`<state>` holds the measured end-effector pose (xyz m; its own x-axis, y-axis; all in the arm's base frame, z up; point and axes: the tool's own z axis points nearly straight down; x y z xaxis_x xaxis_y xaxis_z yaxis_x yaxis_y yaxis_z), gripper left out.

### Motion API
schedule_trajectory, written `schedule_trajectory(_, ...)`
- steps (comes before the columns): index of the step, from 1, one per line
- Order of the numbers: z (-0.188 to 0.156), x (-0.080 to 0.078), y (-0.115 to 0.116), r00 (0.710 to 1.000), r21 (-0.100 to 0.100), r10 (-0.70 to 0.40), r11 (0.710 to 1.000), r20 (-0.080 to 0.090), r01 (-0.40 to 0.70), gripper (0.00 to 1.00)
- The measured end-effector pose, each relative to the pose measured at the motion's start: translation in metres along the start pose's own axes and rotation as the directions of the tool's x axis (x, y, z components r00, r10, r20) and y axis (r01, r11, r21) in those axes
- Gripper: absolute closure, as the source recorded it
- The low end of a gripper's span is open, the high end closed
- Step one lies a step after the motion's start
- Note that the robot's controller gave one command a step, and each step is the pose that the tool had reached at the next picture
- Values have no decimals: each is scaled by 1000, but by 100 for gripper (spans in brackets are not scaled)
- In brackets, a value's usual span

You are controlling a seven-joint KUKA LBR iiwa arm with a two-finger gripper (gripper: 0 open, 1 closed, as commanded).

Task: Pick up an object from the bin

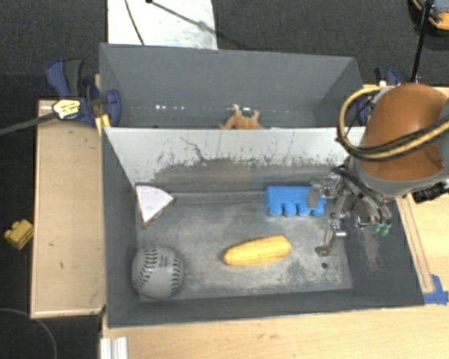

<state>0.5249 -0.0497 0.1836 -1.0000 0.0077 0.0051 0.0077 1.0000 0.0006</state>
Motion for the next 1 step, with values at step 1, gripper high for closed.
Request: schedule_trajectory(1,-4,-2,0,1000,1,-1,1000,8,1,0)
